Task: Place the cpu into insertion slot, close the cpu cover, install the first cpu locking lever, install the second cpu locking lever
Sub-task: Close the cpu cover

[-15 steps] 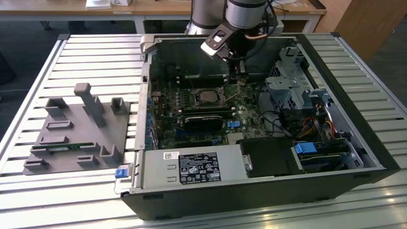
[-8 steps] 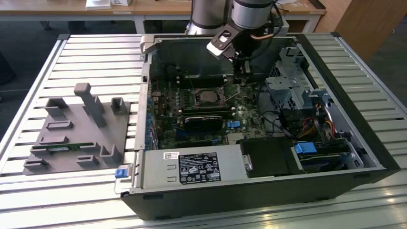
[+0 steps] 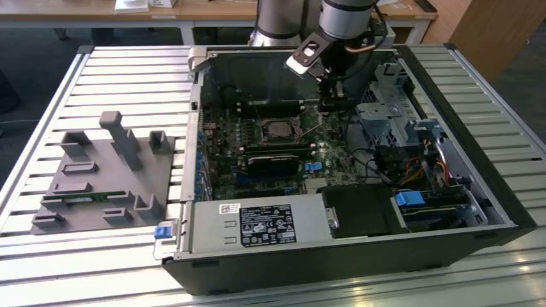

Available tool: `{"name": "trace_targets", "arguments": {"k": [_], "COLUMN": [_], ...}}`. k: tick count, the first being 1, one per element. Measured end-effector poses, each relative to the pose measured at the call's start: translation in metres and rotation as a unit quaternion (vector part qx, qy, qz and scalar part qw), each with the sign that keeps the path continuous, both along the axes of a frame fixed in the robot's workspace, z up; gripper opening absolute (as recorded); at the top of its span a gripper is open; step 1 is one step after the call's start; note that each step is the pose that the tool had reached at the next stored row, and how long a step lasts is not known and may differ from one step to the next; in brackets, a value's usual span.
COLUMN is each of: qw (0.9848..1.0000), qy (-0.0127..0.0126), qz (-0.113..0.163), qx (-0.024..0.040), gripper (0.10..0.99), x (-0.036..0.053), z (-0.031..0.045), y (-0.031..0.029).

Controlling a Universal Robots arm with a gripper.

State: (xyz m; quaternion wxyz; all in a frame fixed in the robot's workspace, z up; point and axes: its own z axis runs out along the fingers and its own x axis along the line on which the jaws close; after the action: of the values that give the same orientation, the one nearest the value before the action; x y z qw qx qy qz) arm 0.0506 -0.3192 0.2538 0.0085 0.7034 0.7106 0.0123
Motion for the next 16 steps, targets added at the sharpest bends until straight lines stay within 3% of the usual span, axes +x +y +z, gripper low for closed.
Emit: {"name": "trace_targets", "arguments": {"k": [7,16], "qw": [1.0,1.0], "qy": [0.0024,0.0034], "qz": [0.0,0.0], "qx": [0.0001,0.0], "gripper": [0.106,0.106], "x": [0.014,0.0157], "z": [-0.0015,-0.0133], "y": [0.0022,0.0021]}}
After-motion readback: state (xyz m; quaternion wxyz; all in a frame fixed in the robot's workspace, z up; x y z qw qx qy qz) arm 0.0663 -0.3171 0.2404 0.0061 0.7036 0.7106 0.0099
